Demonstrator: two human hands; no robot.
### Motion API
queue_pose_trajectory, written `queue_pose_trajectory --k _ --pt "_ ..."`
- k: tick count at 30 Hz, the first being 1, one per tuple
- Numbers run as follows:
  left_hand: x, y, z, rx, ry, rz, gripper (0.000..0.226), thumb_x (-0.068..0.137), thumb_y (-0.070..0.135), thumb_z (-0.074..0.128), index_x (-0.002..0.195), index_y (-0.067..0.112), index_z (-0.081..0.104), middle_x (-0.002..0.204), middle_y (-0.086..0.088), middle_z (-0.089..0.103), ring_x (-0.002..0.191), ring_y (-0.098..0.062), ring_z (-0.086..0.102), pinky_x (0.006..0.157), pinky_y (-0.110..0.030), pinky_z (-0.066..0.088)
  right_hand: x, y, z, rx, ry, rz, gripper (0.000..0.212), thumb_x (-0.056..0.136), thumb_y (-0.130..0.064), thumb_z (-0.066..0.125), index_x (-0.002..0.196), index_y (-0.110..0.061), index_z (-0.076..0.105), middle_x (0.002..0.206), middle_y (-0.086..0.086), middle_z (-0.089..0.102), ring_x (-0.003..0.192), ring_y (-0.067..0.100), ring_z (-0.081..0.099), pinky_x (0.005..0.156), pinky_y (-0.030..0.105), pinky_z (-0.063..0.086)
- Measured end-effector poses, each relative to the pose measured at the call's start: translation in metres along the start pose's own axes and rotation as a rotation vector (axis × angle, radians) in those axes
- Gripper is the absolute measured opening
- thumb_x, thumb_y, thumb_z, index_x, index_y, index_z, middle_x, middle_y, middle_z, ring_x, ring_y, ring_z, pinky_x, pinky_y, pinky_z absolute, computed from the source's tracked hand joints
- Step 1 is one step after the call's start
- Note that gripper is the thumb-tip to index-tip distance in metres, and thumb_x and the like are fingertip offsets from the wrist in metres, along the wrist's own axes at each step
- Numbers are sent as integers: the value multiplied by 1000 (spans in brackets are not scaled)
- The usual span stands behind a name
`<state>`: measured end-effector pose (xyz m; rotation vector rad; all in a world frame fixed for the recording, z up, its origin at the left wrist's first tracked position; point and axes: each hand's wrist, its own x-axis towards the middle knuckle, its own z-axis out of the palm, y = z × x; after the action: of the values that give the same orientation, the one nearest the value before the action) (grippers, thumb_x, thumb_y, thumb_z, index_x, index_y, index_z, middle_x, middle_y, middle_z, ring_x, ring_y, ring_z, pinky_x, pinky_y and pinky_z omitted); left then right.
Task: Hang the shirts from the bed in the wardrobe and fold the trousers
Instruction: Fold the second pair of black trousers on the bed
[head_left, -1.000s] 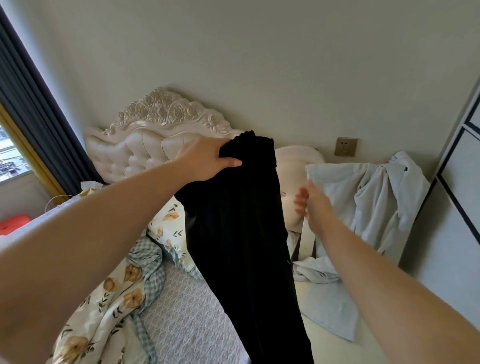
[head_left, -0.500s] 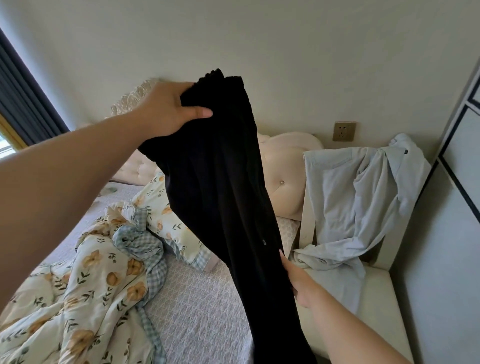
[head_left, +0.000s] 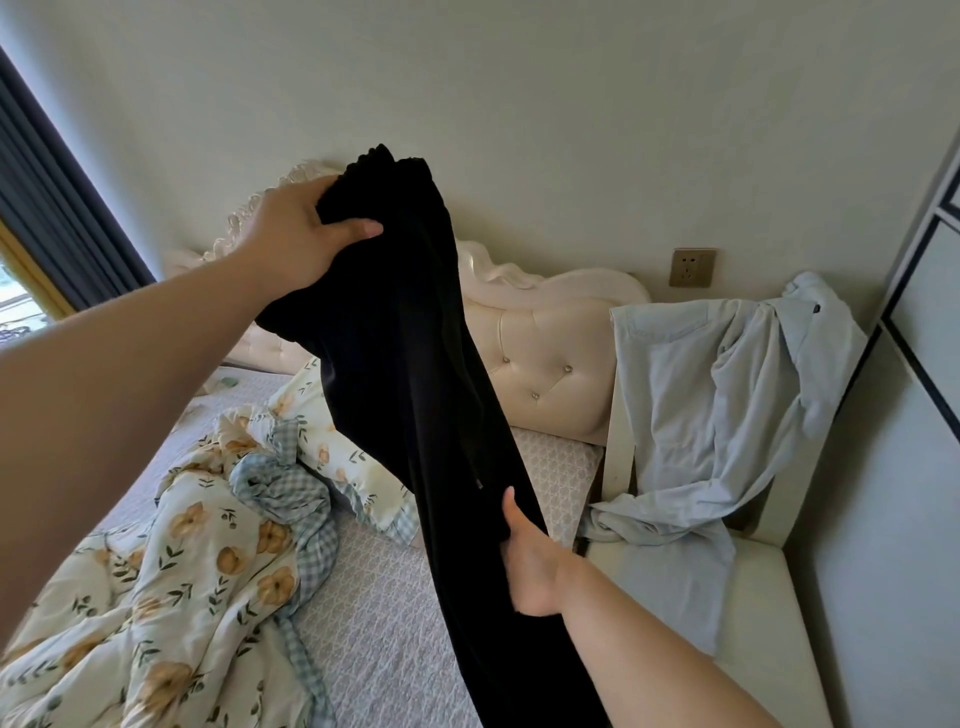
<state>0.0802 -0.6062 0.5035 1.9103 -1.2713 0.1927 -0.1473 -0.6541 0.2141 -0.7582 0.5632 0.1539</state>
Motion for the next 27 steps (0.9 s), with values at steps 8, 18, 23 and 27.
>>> queue_pose_trajectory --k 8,18,23,27 --pt "-1 -8 -20 -10 43 -17 42 81 38 71 120 25 61 97 12 61 88 -9 58 68 -10 39 17 -25 29 423 -14 -414 49 87 -43 52 117 -6 65 120 18 63 113 34 60 101 46 42" --pt "-7 -33 -64 252 -23 -112 56 82 44 68 131 20 55 120 -9 61 106 -26 56 85 -29 40 -34 -93 -22 276 380 -554 8 88 -17 63 89 -10 59 75 8 71 62 18 70 55 30 54" --pt "-3 -26 -81 269 -33 -130 59 81 46 68 132 19 54 122 -12 59 110 -31 54 86 -30 39 -60 -123 -28 -363 427 -622 39 82 -14 70 118 -22 58 107 6 64 94 20 65 75 28 53" --pt "2 -8 -89 312 -101 -103 62 80 47 68 133 19 52 122 -11 59 106 -26 53 85 -30 37 -69 -135 -28 -1304 887 -541 21 84 -36 67 83 -16 68 78 0 62 73 13 60 57 21 40"
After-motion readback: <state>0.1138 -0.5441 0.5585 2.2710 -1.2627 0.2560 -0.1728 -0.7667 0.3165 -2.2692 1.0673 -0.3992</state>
